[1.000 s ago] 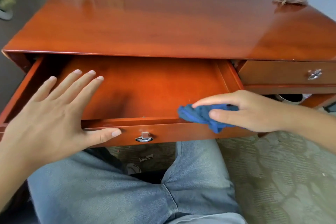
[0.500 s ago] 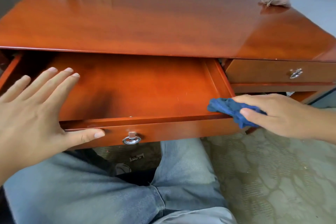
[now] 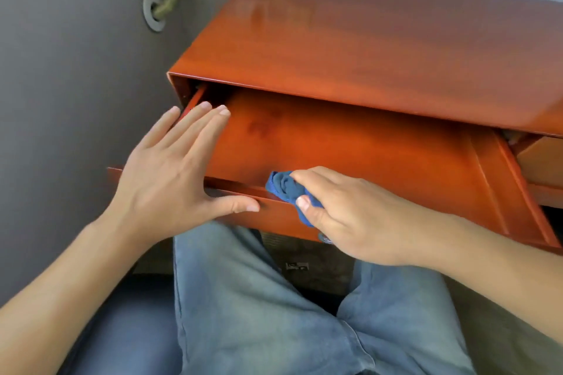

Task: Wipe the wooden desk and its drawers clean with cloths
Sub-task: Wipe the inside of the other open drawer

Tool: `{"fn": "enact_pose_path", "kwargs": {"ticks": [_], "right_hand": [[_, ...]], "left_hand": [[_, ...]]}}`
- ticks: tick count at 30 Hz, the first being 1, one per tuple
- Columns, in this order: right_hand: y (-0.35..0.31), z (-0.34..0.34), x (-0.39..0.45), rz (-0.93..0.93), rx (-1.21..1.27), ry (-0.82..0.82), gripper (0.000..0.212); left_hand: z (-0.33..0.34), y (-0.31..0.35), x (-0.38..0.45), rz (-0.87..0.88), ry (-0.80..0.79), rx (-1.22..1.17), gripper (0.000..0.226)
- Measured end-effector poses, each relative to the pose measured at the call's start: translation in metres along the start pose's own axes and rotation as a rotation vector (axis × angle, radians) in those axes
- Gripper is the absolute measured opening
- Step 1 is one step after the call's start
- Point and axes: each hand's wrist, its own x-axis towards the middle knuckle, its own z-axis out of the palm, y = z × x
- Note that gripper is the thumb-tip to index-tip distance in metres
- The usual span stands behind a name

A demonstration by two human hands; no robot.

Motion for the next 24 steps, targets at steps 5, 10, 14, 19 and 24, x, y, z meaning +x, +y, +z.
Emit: {"fn": "enact_pose_path", "kwargs": {"ticks": [5,10,14,19,24], "right_hand": [[-0.06,0.023,0.093,-0.177,0.101,-0.032,0.021],[-0.092,0.04,0.137,-0.226,0.158,-0.019,0.024],[-0.038,0.025,0.067,-0.222,0.032,-0.048,0.029],[0.01,0.019,0.008,-0.066,-0.041,-0.015,0.062],[-0.052,0.031,0.08,-0.253,0.04,-0.006,0.025]], "left_hand": [[-0.007,-0.045,-0.032,-0.142,-0.07,-0.035,0.115],[-0.015,-0.047,-0.038,-0.229,-0.003,-0.092,0.085],[-0.011,-0.051,-0.042,-0.249,-0.037,-0.108,0.114],[-0.008,-0.053,-0.044,-0.243,-0.093,-0.083,0.121],[-0.032,-0.072,-0.032,-0.288,-0.478,-0.174,0.114]]}}
